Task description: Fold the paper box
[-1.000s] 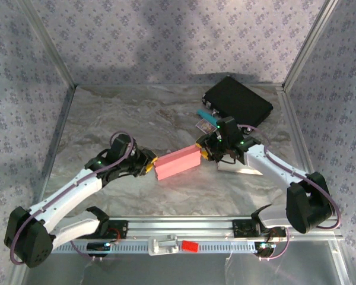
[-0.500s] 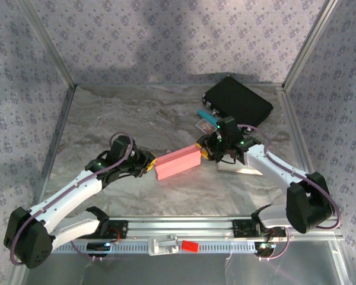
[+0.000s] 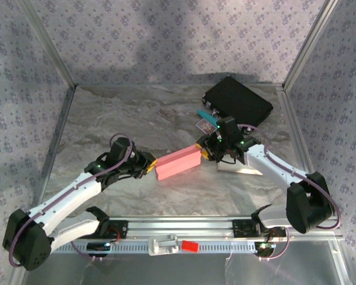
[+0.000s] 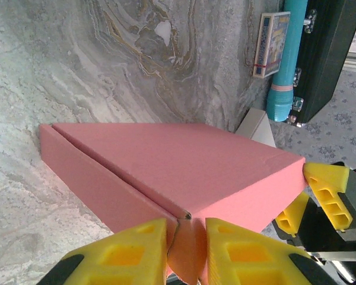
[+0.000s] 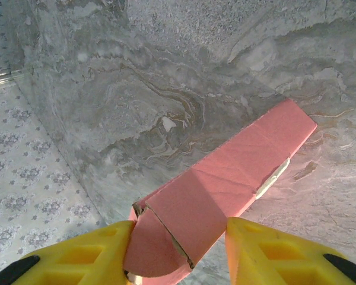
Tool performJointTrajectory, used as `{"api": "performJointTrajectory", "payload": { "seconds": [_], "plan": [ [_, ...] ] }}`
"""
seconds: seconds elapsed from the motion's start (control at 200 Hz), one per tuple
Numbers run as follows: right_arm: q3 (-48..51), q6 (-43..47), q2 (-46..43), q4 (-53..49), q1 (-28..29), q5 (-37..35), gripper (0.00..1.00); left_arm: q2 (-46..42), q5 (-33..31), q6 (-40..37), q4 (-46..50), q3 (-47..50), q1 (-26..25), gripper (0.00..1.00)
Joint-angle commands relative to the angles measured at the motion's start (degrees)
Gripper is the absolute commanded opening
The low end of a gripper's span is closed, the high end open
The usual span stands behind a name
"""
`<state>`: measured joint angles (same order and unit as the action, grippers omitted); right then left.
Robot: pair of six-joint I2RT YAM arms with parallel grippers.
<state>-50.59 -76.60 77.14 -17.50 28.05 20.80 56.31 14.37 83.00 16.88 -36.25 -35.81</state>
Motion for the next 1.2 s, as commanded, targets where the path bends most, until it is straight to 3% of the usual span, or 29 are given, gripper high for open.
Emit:
{"api": "performJointTrajectory", "payload": {
  "seconds": [0.0, 0.395, 1.194],
  "plan": [
    [0.4, 1.37, 1.16, -6.64, 0.27, -1.37, 0.44, 0.32, 1.07, -1.59, 3.64, -0.26, -0.73, 0.22],
    [0.23, 1.31, 1.57, -6.52, 0.31, -1.31, 0.44, -0.91, 2.08, -5.65, 11.47, -2.6, -0.66, 0.3],
    [-0.22, 0.96, 2.72, -6.26, 1.02, -1.68, 0.44, -4.0, 2.5, -3.54, 7.99, -2.81, -0.29, 0.34]
  ]
}}
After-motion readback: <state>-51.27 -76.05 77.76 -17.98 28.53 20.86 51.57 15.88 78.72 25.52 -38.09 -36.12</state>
